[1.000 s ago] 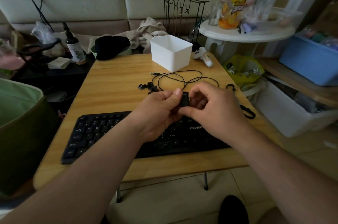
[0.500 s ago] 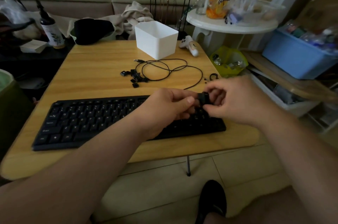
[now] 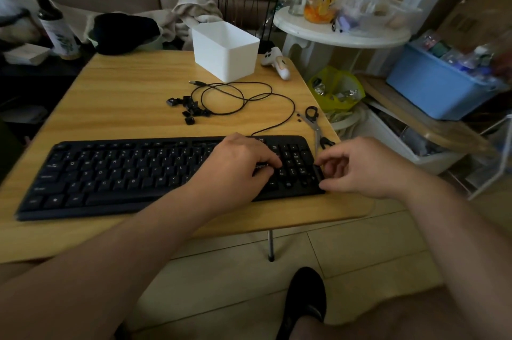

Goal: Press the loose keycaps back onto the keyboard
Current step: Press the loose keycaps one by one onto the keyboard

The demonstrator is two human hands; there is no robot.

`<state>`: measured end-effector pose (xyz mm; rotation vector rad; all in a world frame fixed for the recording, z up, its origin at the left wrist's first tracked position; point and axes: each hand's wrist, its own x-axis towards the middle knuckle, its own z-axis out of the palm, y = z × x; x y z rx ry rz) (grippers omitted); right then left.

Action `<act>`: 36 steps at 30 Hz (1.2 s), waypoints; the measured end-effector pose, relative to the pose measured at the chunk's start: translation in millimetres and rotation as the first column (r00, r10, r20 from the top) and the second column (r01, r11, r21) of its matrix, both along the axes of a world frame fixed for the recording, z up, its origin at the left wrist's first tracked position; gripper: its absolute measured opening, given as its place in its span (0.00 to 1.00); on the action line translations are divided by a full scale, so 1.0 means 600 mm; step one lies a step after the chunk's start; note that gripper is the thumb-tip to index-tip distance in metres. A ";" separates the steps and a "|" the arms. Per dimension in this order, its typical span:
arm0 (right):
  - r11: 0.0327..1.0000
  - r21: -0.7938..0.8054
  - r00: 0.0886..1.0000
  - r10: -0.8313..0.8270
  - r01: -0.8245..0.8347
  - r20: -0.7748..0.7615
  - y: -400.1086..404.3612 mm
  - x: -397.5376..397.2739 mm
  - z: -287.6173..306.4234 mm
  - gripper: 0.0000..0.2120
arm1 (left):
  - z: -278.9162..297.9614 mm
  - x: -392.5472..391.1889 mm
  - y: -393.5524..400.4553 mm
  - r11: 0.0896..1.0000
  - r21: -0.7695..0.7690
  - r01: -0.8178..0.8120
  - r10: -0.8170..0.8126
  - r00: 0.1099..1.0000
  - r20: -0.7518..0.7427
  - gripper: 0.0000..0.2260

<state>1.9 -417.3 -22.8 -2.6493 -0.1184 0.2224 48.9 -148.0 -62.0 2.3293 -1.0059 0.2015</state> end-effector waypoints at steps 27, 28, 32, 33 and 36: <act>0.853 -0.519 0.999 0.046 -0.047 -0.015 0.081 0.020 0.027 0.16 | -0.013 -0.002 -0.005 0.999 0.006 0.040 -0.041 0.997 0.069 0.10; 0.850 -0.524 0.999 0.045 -0.048 -0.018 0.081 0.021 0.027 0.16 | -0.013 -0.002 -0.006 0.999 0.006 0.041 -0.042 0.997 0.069 0.10; 0.855 -0.516 0.998 0.054 -0.054 -0.015 0.075 0.023 0.028 0.13 | -0.014 -0.004 -0.006 0.999 0.005 0.042 -0.042 0.996 0.077 0.09; 0.860 -0.508 0.998 0.056 -0.058 -0.018 0.075 0.022 0.028 0.10 | -0.015 -0.004 -0.006 0.999 0.005 0.041 -0.042 0.996 0.079 0.09; 0.889 -0.454 0.998 0.053 -0.055 -0.017 0.068 0.019 0.024 0.08 | -0.015 -0.004 -0.008 0.999 0.004 0.035 -0.035 0.996 0.080 0.09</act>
